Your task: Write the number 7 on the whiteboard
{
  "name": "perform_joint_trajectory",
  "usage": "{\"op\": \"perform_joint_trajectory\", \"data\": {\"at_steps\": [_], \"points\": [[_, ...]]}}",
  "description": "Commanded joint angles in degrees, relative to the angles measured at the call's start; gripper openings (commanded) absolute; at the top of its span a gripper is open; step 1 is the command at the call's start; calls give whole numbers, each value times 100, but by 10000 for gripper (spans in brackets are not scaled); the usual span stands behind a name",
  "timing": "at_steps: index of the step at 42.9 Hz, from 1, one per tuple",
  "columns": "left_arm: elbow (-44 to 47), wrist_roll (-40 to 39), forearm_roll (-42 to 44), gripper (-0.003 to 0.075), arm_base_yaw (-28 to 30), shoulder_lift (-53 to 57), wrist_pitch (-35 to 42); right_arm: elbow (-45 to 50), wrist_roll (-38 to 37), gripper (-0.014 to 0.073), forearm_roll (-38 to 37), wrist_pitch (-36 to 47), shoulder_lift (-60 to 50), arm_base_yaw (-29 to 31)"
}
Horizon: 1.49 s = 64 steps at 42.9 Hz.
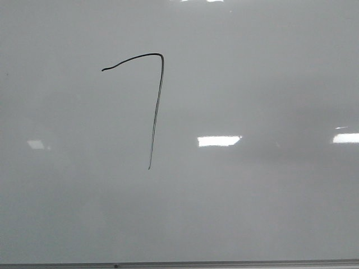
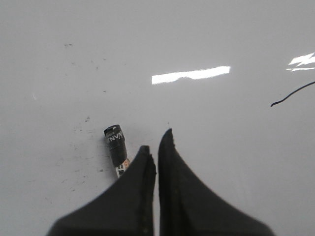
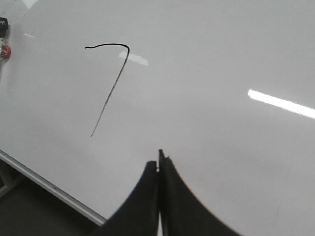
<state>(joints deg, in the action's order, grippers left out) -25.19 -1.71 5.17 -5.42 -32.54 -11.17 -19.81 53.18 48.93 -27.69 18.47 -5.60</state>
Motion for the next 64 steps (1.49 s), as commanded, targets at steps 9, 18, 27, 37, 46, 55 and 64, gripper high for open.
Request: {"op": "perform_joint_trajectory", "data": {"at_steps": [9, 18, 27, 37, 46, 55, 64], "points": [[-102, -50, -70, -20, -65, 1026, -10, -147, 7, -69, 208, 261, 20, 31], [-102, -50, -70, -20, -65, 1089, 42, -147, 7, -69, 208, 248, 20, 31], [-102, -50, -70, -20, -65, 1079, 42, -147, 7, -69, 208, 248, 20, 31], [4, -26, -52, -20, -65, 1122, 103, -147, 7, -69, 208, 248, 20, 31], [636, 252, -451, -20, 249, 2004, 103, -147, 7, -69, 208, 248, 20, 31], [1587, 716, -956, -20, 646, 3364, 103, -147, 7, -69, 213, 247, 20, 31], [2177, 716, -965, -20, 648, 3309, 260, -147, 7, -69, 213, 221, 27, 31]]}}
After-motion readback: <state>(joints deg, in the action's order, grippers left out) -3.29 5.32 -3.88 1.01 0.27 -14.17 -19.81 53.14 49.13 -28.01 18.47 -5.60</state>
